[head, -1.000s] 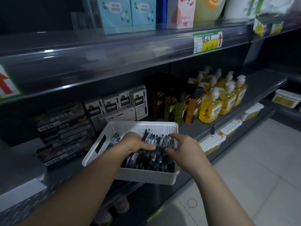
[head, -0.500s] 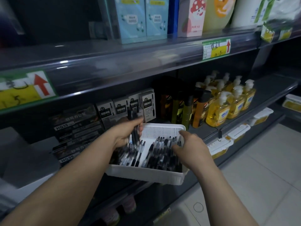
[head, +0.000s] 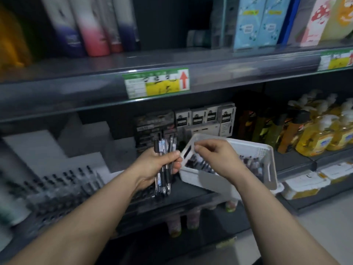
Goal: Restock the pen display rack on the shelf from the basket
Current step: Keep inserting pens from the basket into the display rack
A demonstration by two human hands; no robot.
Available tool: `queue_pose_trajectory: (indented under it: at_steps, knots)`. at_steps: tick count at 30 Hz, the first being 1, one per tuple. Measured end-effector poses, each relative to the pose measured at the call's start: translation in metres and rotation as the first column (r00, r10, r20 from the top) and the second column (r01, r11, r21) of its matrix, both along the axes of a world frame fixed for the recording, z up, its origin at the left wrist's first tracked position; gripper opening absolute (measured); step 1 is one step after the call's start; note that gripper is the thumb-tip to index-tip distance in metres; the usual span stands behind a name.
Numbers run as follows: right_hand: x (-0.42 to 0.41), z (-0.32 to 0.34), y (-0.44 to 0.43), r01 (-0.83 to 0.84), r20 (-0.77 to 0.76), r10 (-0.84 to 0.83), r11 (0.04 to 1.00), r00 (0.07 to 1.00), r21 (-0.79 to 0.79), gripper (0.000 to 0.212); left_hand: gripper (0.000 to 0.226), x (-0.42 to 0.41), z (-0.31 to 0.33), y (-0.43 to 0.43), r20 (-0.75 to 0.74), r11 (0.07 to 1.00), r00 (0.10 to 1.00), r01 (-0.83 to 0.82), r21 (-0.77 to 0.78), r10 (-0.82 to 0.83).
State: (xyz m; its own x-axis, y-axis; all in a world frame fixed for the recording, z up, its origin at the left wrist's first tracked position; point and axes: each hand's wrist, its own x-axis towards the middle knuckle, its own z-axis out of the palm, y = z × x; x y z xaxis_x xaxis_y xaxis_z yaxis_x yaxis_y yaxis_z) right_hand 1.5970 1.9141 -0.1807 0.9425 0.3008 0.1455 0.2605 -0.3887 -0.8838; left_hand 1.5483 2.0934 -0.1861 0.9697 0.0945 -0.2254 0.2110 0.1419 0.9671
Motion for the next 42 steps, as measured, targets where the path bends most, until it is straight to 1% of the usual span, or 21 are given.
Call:
queue_pose_trajectory:
  at_steps: [2, 3, 6, 8, 10, 13, 16, 17, 19, 22, 24, 28, 31, 33, 35, 38, 40, 42]
  knots:
    - [-0.008, 0.000, 0.023, -0.098, -0.092, 0.107, 0.991, 0.990, 0.092, 0.016, 0.003, -0.023, -0.004, 0.013, -0.011, 1.000, 1.000, -0.020, -0.006, 0.020]
    - [-0.013, -0.001, 0.033, -0.149, -0.136, 0.165, 0.981, 0.977, 0.123, 0.015, 0.010, -0.033, -0.007, 0.019, -0.016, 0.999, 0.999, -0.033, -0.015, 0.033]
    - [-0.026, -0.003, 0.060, -0.287, -0.219, 0.314, 0.946, 0.924, 0.150, 0.017, 0.039, -0.058, -0.012, 0.034, -0.034, 0.996, 0.998, -0.062, -0.056, 0.060]
    - [-0.034, -0.005, 0.076, -0.378, -0.253, 0.406, 0.913, 0.878, 0.154, 0.015, 0.040, -0.069, -0.016, 0.041, -0.028, 0.996, 0.997, -0.075, -0.058, 0.073]
    - [-0.037, -0.009, 0.089, -0.441, -0.259, 0.465, 0.885, 0.846, 0.149, 0.020, 0.034, -0.077, -0.020, 0.049, -0.020, 0.995, 0.997, -0.081, -0.060, 0.080]
    - [-0.036, -0.014, 0.103, -0.453, -0.271, 0.478, 0.879, 0.836, 0.150, 0.021, 0.024, -0.083, -0.023, 0.060, -0.015, 0.995, 0.998, -0.070, -0.069, 0.069]
    - [-0.032, -0.018, 0.111, -0.472, -0.292, 0.492, 0.871, 0.820, 0.140, 0.026, 0.019, -0.088, -0.024, 0.067, 0.006, 0.998, 1.000, -0.019, -0.053, 0.019]
    - [-0.031, -0.020, 0.114, -0.482, -0.302, 0.501, 0.865, 0.811, 0.140, 0.023, 0.018, -0.089, -0.026, 0.069, 0.019, 0.999, 1.000, -0.003, -0.053, 0.004]
    - [-0.028, -0.021, 0.118, -0.501, -0.327, 0.523, 0.851, 0.787, 0.154, 0.016, 0.019, -0.091, -0.028, 0.074, 0.041, 0.998, 0.999, 0.021, -0.053, -0.018]
    - [-0.024, -0.023, 0.121, -0.522, -0.351, 0.550, 0.834, 0.758, 0.181, 0.020, 0.022, -0.091, -0.033, 0.079, 0.060, 0.998, 0.998, 0.036, -0.046, -0.033]
    - [-0.024, -0.024, 0.123, -0.525, -0.346, 0.546, 0.836, 0.763, 0.161, 0.019, 0.020, -0.091, -0.037, 0.080, 0.067, 0.999, 0.998, 0.020, -0.040, -0.017]
    - [-0.023, -0.028, 0.129, -0.478, -0.324, 0.486, 0.871, 0.812, 0.109, 0.011, 0.018, -0.092, -0.042, 0.081, 0.063, 1.000, 0.998, 0.000, -0.021, 0.001]
    - [-0.023, -0.028, 0.130, -0.466, -0.339, 0.476, 0.877, 0.812, 0.116, 0.010, 0.018, -0.091, -0.044, 0.081, 0.060, 1.000, 0.998, -0.007, -0.028, 0.008]
    - [-0.024, -0.028, 0.131, -0.443, -0.340, 0.463, 0.886, 0.818, 0.140, 0.011, 0.024, -0.091, -0.044, 0.080, 0.052, 0.998, 0.998, -0.018, -0.055, 0.021]
    - [-0.023, -0.027, 0.132, -0.366, -0.318, 0.399, 0.917, 0.860, 0.159, 0.010, 0.032, -0.091, -0.045, 0.080, 0.018, 0.998, 1.000, -0.007, -0.070, 0.009]
    - [-0.018, -0.026, 0.129, -0.207, -0.294, 0.256, 0.960, 0.921, 0.186, 0.011, 0.028, -0.093, -0.050, 0.077, -0.050, 0.996, 0.999, 0.012, -0.093, -0.017]
    - [-0.016, -0.026, 0.127, -0.096, -0.276, 0.169, 0.961, 0.946, 0.258, 0.012, 0.030, -0.093, -0.053, 0.077, -0.083, 0.994, 0.997, -0.009, -0.110, 0.000]
    - [-0.016, -0.024, 0.127, -0.015, -0.251, 0.111, 0.935, 0.962, 0.355, 0.015, 0.033, -0.092, -0.054, 0.078, -0.114, 0.997, 0.993, -0.046, -0.063, 0.039]
